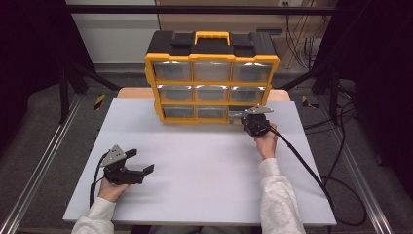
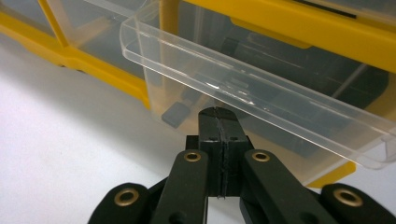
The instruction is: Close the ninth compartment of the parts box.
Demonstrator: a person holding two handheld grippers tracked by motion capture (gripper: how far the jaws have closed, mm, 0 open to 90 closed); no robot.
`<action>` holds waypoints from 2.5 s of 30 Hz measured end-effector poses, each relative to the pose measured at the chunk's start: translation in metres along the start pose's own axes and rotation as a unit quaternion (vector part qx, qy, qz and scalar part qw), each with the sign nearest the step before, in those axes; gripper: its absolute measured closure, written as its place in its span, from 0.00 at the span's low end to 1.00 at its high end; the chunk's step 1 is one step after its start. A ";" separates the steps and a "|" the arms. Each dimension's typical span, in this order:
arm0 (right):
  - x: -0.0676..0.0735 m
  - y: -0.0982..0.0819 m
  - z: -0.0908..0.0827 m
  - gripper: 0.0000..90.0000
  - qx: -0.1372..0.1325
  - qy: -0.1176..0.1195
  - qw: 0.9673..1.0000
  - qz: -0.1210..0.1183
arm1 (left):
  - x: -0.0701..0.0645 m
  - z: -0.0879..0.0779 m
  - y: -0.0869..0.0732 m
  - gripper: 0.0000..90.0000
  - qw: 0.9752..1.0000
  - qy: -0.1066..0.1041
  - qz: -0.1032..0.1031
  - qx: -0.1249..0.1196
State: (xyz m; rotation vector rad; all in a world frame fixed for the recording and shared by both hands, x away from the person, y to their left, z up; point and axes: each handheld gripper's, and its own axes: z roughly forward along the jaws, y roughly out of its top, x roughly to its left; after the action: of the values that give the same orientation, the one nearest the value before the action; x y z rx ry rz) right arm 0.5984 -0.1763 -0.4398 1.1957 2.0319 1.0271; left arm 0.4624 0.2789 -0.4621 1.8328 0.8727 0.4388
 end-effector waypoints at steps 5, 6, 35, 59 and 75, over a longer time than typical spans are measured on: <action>0.000 0.000 0.002 1.00 -0.002 0.001 1.000 0.001 | 0.000 0.000 0.000 0.02 1.000 0.000 0.001 -0.001; -0.001 0.000 0.002 1.00 -0.001 0.001 1.000 0.002 | 0.000 0.000 0.000 0.02 1.000 0.000 0.001 -0.001; -0.008 0.007 0.011 1.00 0.001 -0.009 1.000 0.001 | -0.001 0.002 -0.001 0.02 1.000 0.000 0.003 0.005; -0.012 0.011 0.019 1.00 0.007 -0.017 1.000 0.001 | 0.000 0.002 -0.001 0.02 1.000 -0.002 -0.001 0.006; 0.013 0.012 -0.016 0.96 -0.011 0.013 1.000 -0.016 | 0.001 0.001 -0.001 0.02 1.000 -0.002 -0.001 0.005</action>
State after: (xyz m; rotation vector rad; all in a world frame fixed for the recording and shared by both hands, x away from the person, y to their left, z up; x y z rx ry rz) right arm 0.5858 -0.1668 -0.4219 1.1400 2.0484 1.0524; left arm 0.4627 0.2791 -0.4637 1.8404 0.8762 0.4305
